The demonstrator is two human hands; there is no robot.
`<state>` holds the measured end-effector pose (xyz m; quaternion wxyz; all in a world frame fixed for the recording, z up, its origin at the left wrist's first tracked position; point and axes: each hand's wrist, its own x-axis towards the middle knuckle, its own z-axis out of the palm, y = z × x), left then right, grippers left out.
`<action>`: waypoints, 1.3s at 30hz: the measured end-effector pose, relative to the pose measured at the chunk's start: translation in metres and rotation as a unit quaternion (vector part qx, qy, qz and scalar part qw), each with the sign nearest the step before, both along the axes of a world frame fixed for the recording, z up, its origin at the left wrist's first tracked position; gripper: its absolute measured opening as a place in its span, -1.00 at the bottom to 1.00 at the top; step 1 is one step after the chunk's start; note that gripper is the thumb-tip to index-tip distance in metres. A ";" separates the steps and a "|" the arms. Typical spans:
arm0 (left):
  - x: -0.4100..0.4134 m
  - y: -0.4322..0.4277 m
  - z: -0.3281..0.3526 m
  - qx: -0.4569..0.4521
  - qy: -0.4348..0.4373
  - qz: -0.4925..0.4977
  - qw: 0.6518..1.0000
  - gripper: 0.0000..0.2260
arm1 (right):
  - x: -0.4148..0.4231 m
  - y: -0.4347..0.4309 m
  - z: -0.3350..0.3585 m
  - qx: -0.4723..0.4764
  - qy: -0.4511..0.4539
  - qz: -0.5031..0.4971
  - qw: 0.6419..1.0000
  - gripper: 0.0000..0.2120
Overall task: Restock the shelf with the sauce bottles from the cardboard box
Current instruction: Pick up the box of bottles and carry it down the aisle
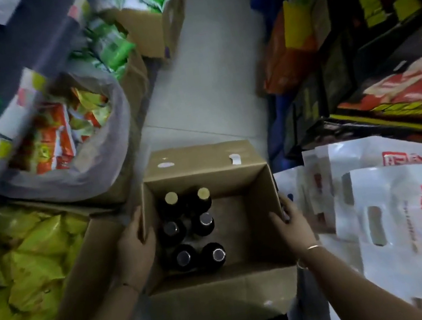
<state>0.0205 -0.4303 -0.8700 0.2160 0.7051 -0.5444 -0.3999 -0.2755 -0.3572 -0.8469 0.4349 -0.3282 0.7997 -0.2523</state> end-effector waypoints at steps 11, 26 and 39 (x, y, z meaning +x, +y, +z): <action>0.004 0.006 -0.030 0.010 0.088 0.023 0.996 -0.50 | -0.003 0.005 -0.030 -0.028 0.005 0.031 0.999 -0.40; 0.010 -0.001 -0.037 0.000 0.143 0.031 0.989 -0.50 | -0.002 0.004 -0.019 -0.052 -0.005 -0.009 0.999 -0.44; -0.014 -0.054 0.098 0.007 0.183 0.003 0.983 -0.48 | -0.028 -0.038 0.126 -0.038 0.020 -0.051 0.998 -0.46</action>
